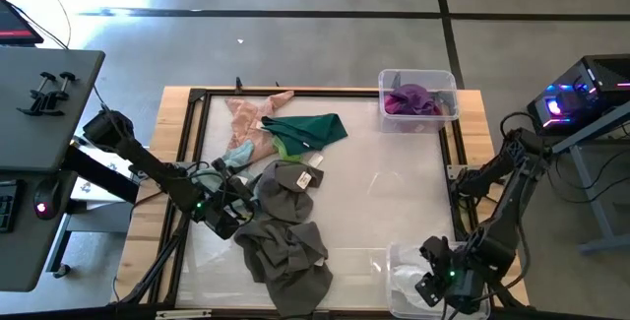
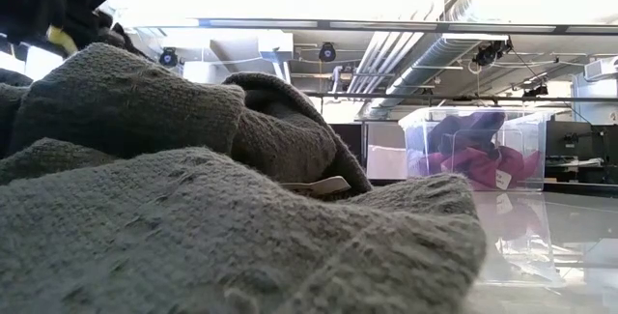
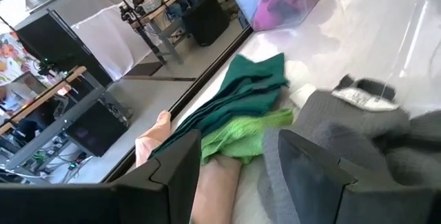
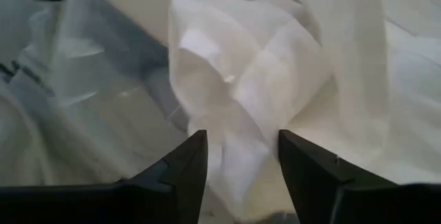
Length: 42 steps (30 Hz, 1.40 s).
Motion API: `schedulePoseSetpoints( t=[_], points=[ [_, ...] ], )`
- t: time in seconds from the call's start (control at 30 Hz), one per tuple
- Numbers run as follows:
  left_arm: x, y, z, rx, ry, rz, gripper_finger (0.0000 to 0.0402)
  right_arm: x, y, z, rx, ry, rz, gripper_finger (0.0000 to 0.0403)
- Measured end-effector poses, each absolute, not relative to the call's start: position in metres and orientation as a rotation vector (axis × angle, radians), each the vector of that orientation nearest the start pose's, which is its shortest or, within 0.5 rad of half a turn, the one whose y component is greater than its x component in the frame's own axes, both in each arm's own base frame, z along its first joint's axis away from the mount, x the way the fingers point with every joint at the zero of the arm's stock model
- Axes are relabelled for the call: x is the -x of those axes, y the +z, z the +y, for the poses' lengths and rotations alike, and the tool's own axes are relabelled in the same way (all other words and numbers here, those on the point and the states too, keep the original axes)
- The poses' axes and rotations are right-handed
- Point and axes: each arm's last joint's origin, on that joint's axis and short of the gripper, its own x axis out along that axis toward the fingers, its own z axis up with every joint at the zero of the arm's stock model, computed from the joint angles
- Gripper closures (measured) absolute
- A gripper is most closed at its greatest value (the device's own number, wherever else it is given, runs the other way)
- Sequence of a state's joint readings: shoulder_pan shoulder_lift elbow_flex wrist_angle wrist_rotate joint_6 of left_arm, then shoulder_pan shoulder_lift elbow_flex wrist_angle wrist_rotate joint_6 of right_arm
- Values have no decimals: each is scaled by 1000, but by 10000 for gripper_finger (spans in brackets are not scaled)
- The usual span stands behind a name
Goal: Sort towels by color in basket
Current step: Put the white towel into the bottom transparent bin, then put the green towel into the bottom transparent bin
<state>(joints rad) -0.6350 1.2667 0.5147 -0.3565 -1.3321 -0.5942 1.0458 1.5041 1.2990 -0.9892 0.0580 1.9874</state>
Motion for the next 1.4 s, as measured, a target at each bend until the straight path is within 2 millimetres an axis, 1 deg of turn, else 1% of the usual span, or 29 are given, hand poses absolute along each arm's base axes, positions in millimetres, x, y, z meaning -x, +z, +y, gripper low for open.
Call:
schedulePoseSetpoints(
  t=[0.13,0.2,0.27,0.37,0.43,0.57,0.7,0.77,0.9,0.97,1.03,1.13,1.27,1.4],
  points=[
    [-177,169,-96,-385,738,398,218,-139,304,249,-1002,-455,1333,254],
    [-179,171,-97,-385,734,392,218,-136,306,248,-994,-469,1337,277],
    [-180,171,-98,-385,725,393,218,-136,302,248,-975,-469,1331,311],
    [-180,171,-98,-375,712,401,218,-138,285,246,-947,-492,1301,371],
    [-180,171,-98,-372,707,405,218,-140,273,244,-953,-505,1294,394],
    [-180,171,-98,-373,707,406,218,-144,247,246,-961,-447,1289,383],
    [-180,171,-98,-372,707,406,218,-145,222,245,-986,-404,1325,390],
    [-180,171,-98,-372,706,406,218,-142,211,241,-978,-437,1365,396],
    [-180,171,-98,-372,706,406,218,-138,199,235,-1004,-518,1381,400],
    [-180,171,-98,-372,706,406,218,-139,201,236,-1001,-504,1370,393],
    [-180,171,-98,-371,706,405,218,-140,205,237,-996,-486,1345,377],
    [-180,171,-98,-369,706,404,218,-143,217,242,-1002,-444,1340,348],
    [-181,172,-99,-352,706,393,218,-146,246,246,-997,-427,1340,320],
    [-183,173,-100,-358,700,388,218,-146,281,244,-938,-437,1307,314]
  ],
)
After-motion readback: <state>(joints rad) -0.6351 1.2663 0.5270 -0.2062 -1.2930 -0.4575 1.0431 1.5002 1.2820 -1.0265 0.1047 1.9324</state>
